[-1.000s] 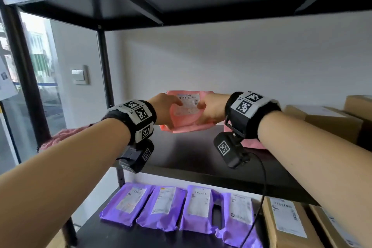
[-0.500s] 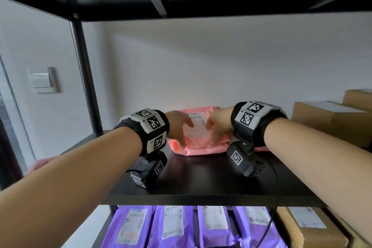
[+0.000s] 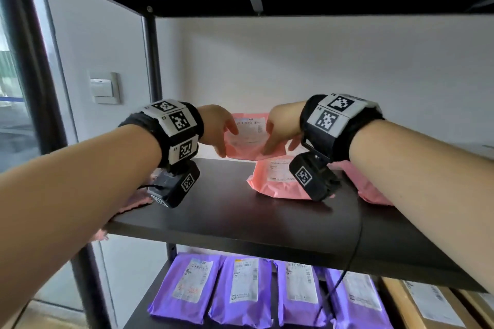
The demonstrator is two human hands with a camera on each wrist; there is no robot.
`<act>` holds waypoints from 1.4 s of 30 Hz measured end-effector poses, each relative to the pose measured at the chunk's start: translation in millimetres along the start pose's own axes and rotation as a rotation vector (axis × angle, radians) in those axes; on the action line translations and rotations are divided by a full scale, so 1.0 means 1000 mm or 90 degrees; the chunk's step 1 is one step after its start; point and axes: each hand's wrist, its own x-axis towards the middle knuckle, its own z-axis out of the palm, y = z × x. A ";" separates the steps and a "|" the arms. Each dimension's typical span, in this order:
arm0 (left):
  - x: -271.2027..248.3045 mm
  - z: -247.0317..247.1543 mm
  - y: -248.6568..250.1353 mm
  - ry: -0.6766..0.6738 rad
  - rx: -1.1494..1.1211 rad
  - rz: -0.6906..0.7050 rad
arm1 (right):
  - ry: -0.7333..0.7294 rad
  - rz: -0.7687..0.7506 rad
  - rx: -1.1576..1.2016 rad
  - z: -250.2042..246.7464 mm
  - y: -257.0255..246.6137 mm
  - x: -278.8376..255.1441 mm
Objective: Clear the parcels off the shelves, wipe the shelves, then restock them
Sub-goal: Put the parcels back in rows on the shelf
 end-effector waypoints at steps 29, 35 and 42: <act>0.006 0.032 -0.018 -0.286 0.037 0.041 | -0.146 -0.001 -0.209 0.026 -0.026 0.008; 0.008 0.039 -0.010 -0.378 0.032 0.043 | -0.290 -0.006 -0.155 0.036 -0.014 0.012; -0.002 0.040 -0.011 -0.372 0.026 0.048 | -0.309 -0.005 -0.146 0.045 -0.015 0.008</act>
